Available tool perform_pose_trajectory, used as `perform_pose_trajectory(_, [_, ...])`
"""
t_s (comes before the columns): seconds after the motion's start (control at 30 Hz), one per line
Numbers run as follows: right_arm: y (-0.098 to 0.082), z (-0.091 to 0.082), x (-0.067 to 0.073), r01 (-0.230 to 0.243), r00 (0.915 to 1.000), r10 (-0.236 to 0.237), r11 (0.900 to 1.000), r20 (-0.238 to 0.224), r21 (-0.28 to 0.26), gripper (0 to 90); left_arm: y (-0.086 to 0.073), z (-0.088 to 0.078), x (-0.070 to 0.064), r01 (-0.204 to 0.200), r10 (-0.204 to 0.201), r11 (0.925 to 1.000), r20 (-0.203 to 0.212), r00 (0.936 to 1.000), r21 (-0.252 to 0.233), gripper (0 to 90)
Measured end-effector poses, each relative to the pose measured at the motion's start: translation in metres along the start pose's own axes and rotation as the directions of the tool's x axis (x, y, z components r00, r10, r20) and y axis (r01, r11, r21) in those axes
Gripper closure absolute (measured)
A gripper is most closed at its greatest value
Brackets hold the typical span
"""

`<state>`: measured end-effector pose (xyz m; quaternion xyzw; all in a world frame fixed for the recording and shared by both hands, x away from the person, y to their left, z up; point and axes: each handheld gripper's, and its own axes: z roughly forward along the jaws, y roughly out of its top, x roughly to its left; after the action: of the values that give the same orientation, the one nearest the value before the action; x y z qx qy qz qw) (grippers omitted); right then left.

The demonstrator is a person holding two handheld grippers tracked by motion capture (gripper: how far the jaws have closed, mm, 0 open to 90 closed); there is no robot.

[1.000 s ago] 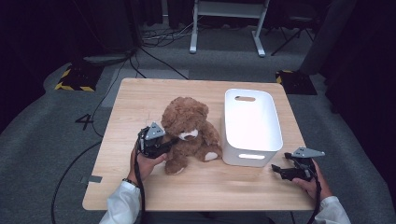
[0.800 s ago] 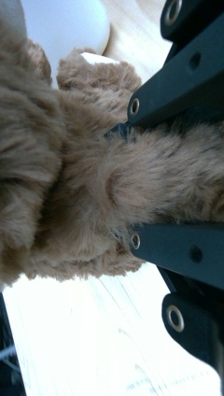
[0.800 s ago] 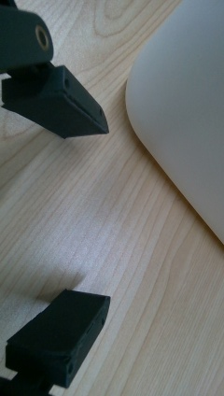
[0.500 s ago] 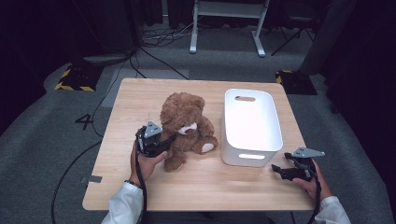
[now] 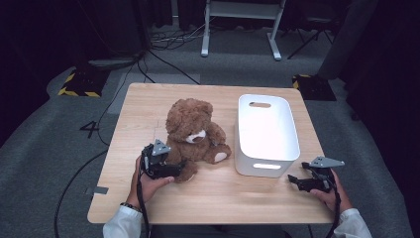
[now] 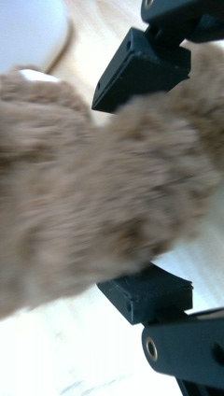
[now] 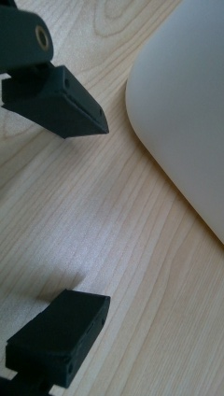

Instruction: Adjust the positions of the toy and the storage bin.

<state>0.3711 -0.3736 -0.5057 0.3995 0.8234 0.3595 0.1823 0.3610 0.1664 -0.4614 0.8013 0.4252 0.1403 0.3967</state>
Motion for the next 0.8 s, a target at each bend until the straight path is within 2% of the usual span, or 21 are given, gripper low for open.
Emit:
perform_pose_trajectory(0.07, [0.0, 0.0, 0.0, 0.0, 1.0, 0.0, 1.0, 0.0, 0.0, 14.7, -0.009, 0.004, -0.002, -0.013, 0.012, 0.999, 0.028, 0.9995, 0.043, 20.1])
perform_pose_trajectory(0.1, [0.0, 0.0, 0.0, -0.001, 1.0, 0.001, 1.0, 0.0, 0.0, 14.7, -0.012, 0.005, -0.002, -0.004, 0.002, 0.9989, 0.045, 0.999, 0.048, 22.0])
perform_pose_trajectory(0.17, [0.0, 0.0, 0.0, 0.0, 1.0, 0.0, 1.0, 0.0, 0.0, 14.7, -0.015, 0.006, -0.001, 0.019, -0.022, 0.999, 0.083, 0.9963, 0.04, 26.6])
perform_pose_trajectory(0.2, [0.0, 0.0, 0.0, -0.001, 1.0, 0.001, 1.0, 0.0, 0.0, 14.7, -0.015, 0.006, -0.001, 0.019, -0.022, 0.999, 0.083, 0.9963, 0.04, 28.4])
perform_pose_trajectory(0.27, [0.0, 0.0, 0.0, 0.0, 1.0, 0.0, 1.0, 0.0, 0.0, 14.7, -0.019, 0.005, 0.001, 0.041, -0.044, 0.9988, 0.123, 0.9914, 0.029, 33.6])
perform_pose_trajectory(0.37, [0.0, 0.0, 0.0, -0.001, 1.0, 0.001, 1.0, -0.001, 0.0, 14.7, -0.02, 0.005, -0.001, 0.042, -0.045, 0.9988, 0.146, 0.9883, 0.027, 42.4])
perform_pose_trajectory(0.43, [0.0, 0.0, 0.0, 0.0, 1.0, 0.0, 1.0, -0.001, 0.0, 14.7, -0.019, 0.007, -0.008, 0.027, -0.033, 0.9991, 0.205, 0.9782, 0.032, 48.9])
perform_pose_trajectory(0.47, [0.0, 0.0, 0.0, 0.001, 1.0, -0.001, 1.0, -0.001, 0.0, 14.7, -0.018, 0.009, -0.011, 0.01, -0.017, 0.9993, 0.205, 0.9787, 0.036, 50.1])
perform_pose_trajectory(0.5, [0.0, 0.0, 0.0, 0.001, 1.0, -0.001, 1.0, -0.001, 0.0, 14.7, -0.018, 0.009, -0.011, 0.01, -0.017, 0.9993, 0.205, 0.9787, 0.036, 50.1])
perform_pose_trajectory(0.57, [0.0, 0.0, 0.0, 0.001, 1.0, -0.001, 1.0, -0.002, 0.0, 14.7, -0.015, 0.015, -0.02, -0.009, 0.002, 0.9994, 0.201, 0.9796, 0.034, 50.3])
perform_pose_trajectory(0.6, [0.0, 0.0, 0.0, 0.002, 1.0, -0.002, 1.0, -0.003, 0.0, 14.7, -0.012, 0.019, -0.026, -0.034, 0.026, 0.9987, 0.197, 0.98, 0.037, 50.5])
perform_pose_trajectory(0.63, [0.0, 0.0, 0.0, 0.002, 1.0, -0.002, 1.0, -0.003, 0.0, 14.7, -0.012, 0.019, -0.026, -0.034, 0.026, 0.9987, 0.197, 0.98, 0.037, 50.6])
perform_pose_trajectory(0.7, [0.0, 0.0, 0.0, 0.002, 1.0, -0.002, 1.0, -0.003, 0.0, 14.7, -0.007, 0.027, -0.034, -0.042, 0.035, 0.9986, 0.193, 0.9806, 0.033, 50.5])
perform_pose_trajectory(0.8, [0.0, 0.0, 0.0, 0.003, 1.0, -0.003, 1.0, -0.004, 0.0, 14.7, -0.006, 0.03, -0.037, -0.049, 0.043, 0.9984, 0.189, 0.9811, 0.029, 50.5])
